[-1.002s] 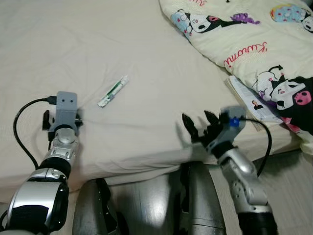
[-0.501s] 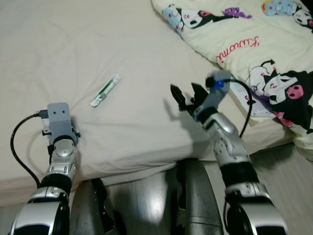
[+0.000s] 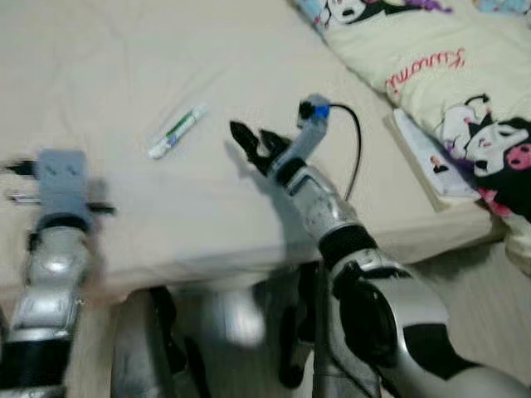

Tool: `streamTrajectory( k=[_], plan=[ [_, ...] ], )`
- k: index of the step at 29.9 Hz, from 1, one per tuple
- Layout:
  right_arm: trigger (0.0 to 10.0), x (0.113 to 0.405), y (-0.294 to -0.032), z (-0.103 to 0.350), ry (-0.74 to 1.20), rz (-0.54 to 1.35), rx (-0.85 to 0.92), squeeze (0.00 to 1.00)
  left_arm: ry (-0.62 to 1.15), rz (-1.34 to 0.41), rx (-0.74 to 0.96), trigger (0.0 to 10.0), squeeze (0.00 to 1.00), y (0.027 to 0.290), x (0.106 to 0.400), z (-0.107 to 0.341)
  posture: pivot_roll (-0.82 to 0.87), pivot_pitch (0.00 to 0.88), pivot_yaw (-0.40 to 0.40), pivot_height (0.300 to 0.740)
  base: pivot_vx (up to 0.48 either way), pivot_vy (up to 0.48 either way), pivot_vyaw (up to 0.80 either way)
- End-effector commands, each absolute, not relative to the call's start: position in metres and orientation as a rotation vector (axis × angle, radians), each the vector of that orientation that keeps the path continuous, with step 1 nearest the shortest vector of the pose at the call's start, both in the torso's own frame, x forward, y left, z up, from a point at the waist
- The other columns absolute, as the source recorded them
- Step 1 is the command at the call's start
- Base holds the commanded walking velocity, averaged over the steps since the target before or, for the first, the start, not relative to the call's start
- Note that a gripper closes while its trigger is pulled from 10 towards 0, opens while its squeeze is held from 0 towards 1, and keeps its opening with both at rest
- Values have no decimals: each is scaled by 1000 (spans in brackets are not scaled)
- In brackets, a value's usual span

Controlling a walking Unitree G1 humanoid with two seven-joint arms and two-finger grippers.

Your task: Clean up the room

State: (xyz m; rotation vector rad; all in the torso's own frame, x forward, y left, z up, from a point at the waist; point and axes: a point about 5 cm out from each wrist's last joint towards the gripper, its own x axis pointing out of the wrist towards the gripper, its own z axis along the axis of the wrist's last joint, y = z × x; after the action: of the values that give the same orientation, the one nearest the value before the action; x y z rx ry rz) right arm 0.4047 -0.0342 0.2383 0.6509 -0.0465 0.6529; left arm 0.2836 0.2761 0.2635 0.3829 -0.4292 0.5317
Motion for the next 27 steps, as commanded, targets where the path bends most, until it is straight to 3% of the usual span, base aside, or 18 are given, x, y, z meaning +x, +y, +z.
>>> streamTrajectory(
  k=[1, 12, 25, 26, 27],
  plan=[
    [10000, 402, -26, 229, 7, 663, 711, 0, -371, 522, 405, 0, 0, 275, 277, 255, 213, 608, -73, 516, 0, 0, 0],
    [10000, 395, 5, 230, 86, 690, 700, 0, -311, 459, 385, 0, 0, 243, 247, 264, 261, 680, -92, 516, 0, 0, 0],
    [10000, 406, -13, 256, -5, 619, 788, 0, -250, 435, 385, 0, 0, 231, 228, 269, 302, 730, -93, 516, 0, 0, 0],
    [6235, 407, -17, 258, -14, 601, 782, 0, -232, 437, 382, 0, 0, 230, 226, 268, 303, 729, -92, 516, 0, 0, 0],
    [6235, 407, -17, 258, -14, 601, 782, 0, -232, 437, 382, 0, 0, 230, 226, 268, 303, 729, -92, 516, 0, 0, 0]
  ],
)
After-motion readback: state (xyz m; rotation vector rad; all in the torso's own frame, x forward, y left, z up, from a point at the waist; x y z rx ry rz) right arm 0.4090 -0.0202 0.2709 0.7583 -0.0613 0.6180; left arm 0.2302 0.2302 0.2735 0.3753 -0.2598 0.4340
